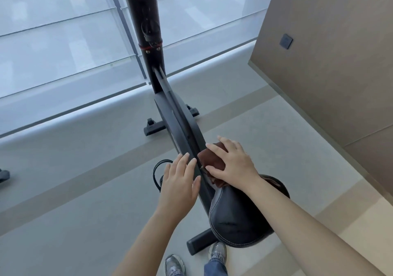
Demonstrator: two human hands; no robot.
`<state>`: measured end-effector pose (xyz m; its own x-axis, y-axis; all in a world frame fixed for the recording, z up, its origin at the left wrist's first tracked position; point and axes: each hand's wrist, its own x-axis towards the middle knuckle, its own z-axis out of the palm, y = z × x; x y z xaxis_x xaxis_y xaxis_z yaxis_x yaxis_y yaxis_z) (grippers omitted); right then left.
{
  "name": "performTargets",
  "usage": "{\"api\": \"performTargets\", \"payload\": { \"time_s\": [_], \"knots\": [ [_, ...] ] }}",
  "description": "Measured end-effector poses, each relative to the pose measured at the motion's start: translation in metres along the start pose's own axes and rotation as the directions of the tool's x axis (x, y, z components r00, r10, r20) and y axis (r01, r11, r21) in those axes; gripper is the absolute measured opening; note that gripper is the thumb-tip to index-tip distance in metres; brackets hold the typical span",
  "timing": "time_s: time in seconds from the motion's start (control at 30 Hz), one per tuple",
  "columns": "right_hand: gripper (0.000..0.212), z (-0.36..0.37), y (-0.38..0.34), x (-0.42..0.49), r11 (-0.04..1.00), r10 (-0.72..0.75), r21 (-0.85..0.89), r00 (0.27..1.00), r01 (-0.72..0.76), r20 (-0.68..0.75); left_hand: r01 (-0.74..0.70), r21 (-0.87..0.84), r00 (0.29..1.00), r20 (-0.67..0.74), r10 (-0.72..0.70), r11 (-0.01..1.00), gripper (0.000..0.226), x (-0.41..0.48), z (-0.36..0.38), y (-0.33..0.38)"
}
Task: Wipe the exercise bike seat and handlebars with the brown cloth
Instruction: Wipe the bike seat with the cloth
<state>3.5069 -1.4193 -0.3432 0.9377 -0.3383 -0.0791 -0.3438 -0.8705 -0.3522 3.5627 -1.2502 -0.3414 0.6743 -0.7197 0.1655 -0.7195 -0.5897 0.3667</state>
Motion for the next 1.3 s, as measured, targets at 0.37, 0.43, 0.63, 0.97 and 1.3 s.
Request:
{"api": "performTargets", "payload": {
  "time_s": [0.37, 0.43, 0.63, 0.97, 1.3],
  "knots": [
    [0.054, 0.01, -0.01, -0.001, 0.996, 0.005, -0.093, 0.997, -0.013, -0.083, 0.024, -0.015, 1.0, 0.012, -0.023, 1.0, 0.04, -0.006, -0.008, -0.009],
    [0.053, 0.012, -0.014, 0.025, 0.993, 0.044, -0.105, 0.998, -0.047, -0.034, 0.043, -0.008, 0.999, 0.002, -0.043, 0.999, 0.041, -0.008, -0.009, -0.01],
    [0.047, 0.003, -0.013, 0.01, 0.997, 0.032, -0.068, 0.999, -0.032, 0.004, 0.039, -0.018, 0.999, -0.009, -0.04, 0.999, 0.041, -0.016, -0.006, -0.005],
    [0.054, 0.006, -0.012, -0.012, 0.992, 0.021, -0.127, 0.999, -0.026, -0.042, 0.033, -0.018, 0.999, 0.004, -0.033, 0.999, 0.043, -0.03, -0.007, -0.001],
    [0.044, -0.01, 0.004, -0.057, 0.995, -0.018, -0.097, 1.0, 0.018, 0.005, 0.034, -0.048, 0.999, 0.0, -0.034, 0.998, 0.042, -0.035, -0.003, 0.019]
  ]
}}
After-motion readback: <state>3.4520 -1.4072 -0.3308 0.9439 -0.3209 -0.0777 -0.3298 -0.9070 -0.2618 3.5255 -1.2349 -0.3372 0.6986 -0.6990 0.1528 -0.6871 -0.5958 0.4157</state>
